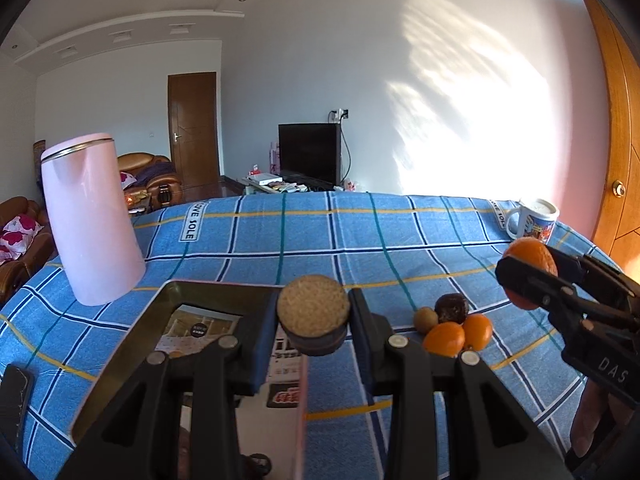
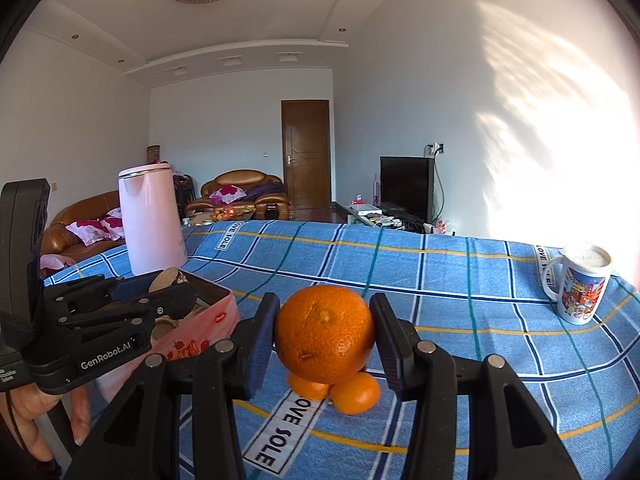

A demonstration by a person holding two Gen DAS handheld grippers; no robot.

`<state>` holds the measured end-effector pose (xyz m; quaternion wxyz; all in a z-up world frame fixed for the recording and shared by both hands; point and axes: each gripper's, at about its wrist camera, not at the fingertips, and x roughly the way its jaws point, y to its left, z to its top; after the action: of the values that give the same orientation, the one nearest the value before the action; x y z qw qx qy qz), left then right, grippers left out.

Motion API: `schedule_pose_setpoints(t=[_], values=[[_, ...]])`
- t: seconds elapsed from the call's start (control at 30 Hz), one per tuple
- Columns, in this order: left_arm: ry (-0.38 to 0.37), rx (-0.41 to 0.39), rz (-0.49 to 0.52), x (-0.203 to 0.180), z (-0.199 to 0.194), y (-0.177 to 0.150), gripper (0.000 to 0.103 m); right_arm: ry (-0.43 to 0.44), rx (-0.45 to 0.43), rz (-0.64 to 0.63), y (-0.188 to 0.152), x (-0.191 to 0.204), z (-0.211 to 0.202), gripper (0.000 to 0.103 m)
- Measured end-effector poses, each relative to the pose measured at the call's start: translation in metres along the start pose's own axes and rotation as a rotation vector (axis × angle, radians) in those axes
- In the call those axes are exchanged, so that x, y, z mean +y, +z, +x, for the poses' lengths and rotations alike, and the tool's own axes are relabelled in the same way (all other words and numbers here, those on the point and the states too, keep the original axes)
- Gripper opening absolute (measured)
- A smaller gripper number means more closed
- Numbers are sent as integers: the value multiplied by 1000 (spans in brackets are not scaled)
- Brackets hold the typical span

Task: Organize fruits
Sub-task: 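Carry the orange and cream-topped cup into the tin box and release both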

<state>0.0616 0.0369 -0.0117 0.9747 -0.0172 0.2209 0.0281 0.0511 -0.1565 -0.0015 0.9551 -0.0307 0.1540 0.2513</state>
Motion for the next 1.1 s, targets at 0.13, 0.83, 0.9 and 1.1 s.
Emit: schedule_pose_setpoints(t=[0.13,0.83,0.9,1.1], values=[[65,53,-45,39,4,1,36,102,47,-14,10,30,18,49],[161,190,-96,108,27,-20,36,329,265,-195,-7,148,101,49],[178,187,-97,109,25,-21,38,327,284,-210,-9,151,104,49],[186,155,-108,103,12,-16,67,292,238,-188,-3,136,89,61]])
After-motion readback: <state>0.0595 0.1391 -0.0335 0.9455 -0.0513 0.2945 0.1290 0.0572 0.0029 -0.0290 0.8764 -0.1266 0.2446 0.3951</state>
